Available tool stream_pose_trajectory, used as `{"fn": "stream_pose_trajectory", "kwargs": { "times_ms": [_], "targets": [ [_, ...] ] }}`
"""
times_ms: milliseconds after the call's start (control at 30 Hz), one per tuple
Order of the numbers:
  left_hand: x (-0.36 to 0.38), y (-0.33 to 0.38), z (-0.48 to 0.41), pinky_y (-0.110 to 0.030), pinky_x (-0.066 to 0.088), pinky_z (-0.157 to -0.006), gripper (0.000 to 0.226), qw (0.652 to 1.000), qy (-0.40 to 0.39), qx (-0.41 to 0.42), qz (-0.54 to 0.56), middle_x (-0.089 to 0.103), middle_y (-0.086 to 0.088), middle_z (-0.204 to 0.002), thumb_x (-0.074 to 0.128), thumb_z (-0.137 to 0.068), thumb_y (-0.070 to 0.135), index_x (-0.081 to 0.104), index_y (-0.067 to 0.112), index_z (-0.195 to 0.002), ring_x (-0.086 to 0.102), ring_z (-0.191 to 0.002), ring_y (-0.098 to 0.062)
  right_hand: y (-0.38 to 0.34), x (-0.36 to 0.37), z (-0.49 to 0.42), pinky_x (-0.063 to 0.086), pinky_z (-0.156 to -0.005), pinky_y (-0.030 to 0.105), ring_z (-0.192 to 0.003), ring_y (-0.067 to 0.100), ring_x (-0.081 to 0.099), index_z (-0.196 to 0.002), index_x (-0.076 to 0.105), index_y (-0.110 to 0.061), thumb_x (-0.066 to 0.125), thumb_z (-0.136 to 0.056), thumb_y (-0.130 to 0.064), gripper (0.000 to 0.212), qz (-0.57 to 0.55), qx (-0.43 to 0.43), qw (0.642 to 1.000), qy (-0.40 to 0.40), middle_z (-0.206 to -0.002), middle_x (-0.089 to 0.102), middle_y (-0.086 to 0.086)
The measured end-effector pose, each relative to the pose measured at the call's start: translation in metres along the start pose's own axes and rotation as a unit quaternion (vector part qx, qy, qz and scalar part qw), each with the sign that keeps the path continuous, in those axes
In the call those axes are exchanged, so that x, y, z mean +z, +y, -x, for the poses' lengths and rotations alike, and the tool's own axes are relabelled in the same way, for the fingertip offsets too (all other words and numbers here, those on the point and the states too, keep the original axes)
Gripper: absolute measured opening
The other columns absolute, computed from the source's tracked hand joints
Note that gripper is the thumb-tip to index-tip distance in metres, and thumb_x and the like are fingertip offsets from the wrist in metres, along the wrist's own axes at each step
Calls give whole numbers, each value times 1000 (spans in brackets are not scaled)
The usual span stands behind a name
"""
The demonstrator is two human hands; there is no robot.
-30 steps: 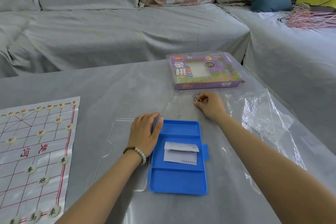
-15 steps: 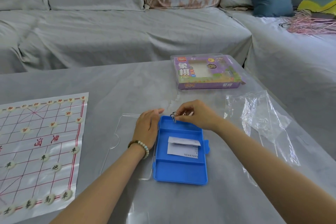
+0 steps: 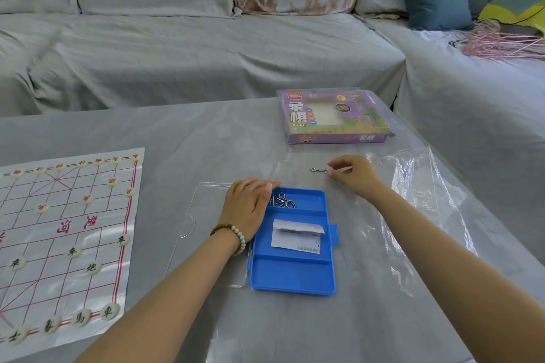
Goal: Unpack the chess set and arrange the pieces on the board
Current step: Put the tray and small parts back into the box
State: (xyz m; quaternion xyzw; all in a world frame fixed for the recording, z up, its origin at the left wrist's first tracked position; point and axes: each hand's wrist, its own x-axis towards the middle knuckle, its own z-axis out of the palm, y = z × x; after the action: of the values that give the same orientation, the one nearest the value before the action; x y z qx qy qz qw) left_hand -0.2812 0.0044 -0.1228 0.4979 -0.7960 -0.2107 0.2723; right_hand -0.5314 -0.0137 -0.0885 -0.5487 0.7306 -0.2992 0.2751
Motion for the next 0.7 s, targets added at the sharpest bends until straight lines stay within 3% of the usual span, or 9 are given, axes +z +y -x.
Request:
{"fn": "stream_pose_trajectory", "kwargs": {
  "times_ms": [100, 200, 400, 600, 700],
  "targets": [
    [0, -1, -1, -31, 23, -107, 67, 1000, -2, 5, -7, 59, 16, -118, 1, -87, 53, 55, 35, -123, 41, -119, -8, 3, 7, -10, 44, -77, 25, -82, 13, 55, -98, 69, -14, 72, -80, -20, 19, 28, 20, 999, -2, -91, 63, -1],
    [1, -1, -2, -27, 22, -106, 68, 1000, 0, 7, -7, 60, 16, -116, 1, -88, 54, 56, 34, -123, 43, -116, -6, -2, 10, -17, 40, -71, 24, -79, 12, 54, -89, 71, -14, 69, -83, -21, 9, 84, 16, 996, -19, -85, 64, -2],
    [2, -3, -3, -27, 24, -105, 67, 1000, 6, 2, -2, 61, 16, -111, 1, -88, 54, 57, 34, -120, 47, -111, -5, -6, 6, -19, 40, -67, 23, -76, 14, 52, -91, 67, -6, 64, -86, -16, 11, 166, -3, 982, -88, -86, 61, 4],
    [1, -2, -3, -27, 26, -103, 68, 1000, -1, 5, -2, 62, 14, -111, 1, -88, 53, 58, 32, -121, 48, -109, -6, -13, 7, -11, 41, -78, 28, -93, 23, 55, -99, 62, -4, 54, -91, -13, 15, 273, -37, 955, -107, -105, 62, 10],
    [0, -2, -3, -27, 27, -103, 70, 1000, -1, 7, -6, 62, 13, -110, 0, -87, 53, 57, 32, -121, 49, -109, -7, -11, 4, -7, 37, -73, 25, -85, 18, 50, -99, 63, -4, 55, -91, -15, 15, 250, -24, 961, -120, -105, 63, 10]
  ]
}}
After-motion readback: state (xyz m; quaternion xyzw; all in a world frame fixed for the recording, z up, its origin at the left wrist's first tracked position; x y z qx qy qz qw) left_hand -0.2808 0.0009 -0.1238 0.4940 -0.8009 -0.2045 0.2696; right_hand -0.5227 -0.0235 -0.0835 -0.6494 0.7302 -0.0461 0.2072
